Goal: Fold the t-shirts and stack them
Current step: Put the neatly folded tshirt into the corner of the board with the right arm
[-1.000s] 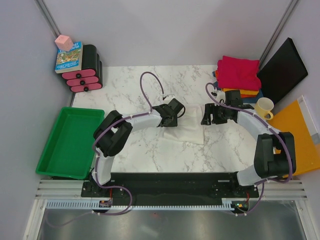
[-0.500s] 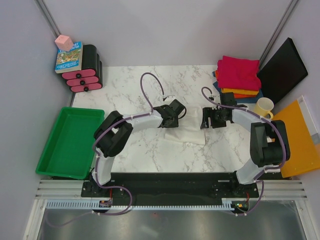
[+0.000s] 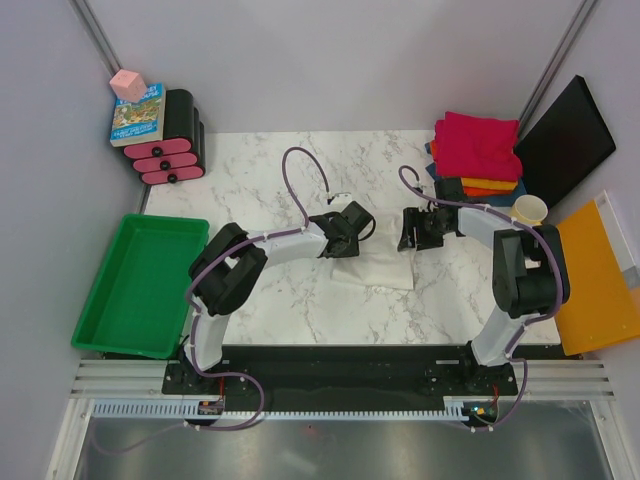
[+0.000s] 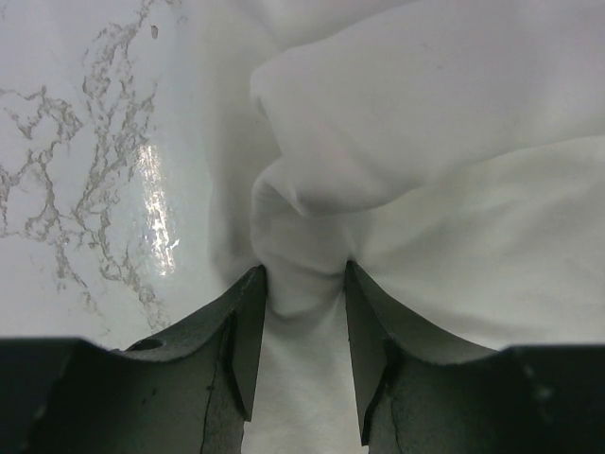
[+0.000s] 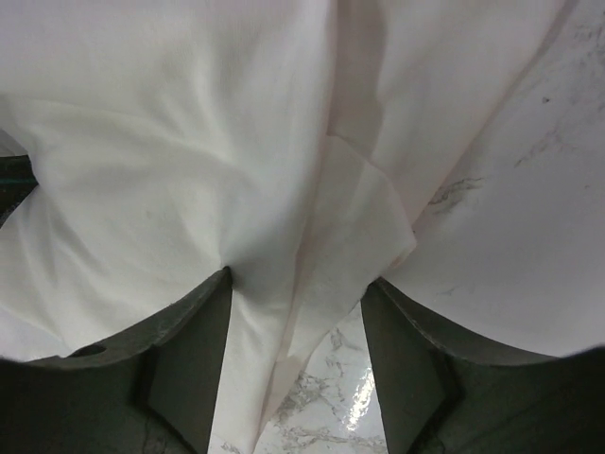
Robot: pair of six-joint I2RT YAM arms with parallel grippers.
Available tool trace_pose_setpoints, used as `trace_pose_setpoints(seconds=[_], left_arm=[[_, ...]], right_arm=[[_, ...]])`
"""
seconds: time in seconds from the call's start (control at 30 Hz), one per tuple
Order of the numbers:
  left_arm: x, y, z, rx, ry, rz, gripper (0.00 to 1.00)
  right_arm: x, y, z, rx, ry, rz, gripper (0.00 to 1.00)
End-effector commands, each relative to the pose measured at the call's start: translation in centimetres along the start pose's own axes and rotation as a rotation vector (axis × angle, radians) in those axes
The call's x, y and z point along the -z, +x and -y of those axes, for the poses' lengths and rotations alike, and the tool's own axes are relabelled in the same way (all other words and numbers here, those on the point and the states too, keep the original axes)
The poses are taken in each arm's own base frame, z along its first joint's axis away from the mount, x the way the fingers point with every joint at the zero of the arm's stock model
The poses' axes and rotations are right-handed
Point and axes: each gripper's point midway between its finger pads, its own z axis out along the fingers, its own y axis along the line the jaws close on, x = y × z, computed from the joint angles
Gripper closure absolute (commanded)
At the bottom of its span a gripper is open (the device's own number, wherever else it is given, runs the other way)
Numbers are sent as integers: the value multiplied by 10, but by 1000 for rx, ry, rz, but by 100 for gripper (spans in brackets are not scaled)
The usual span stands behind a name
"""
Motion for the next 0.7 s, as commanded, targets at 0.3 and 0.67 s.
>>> trace_pose_setpoints(seconds=[0.3, 0.67], left_arm=[[-2, 33, -14, 2, -69, -93, 53], [16, 25, -14, -7, -71, -55, 38]], right_arm=[[-20, 66, 6, -76, 5, -228, 58], [-7, 46, 8, -13, 38, -164, 100]])
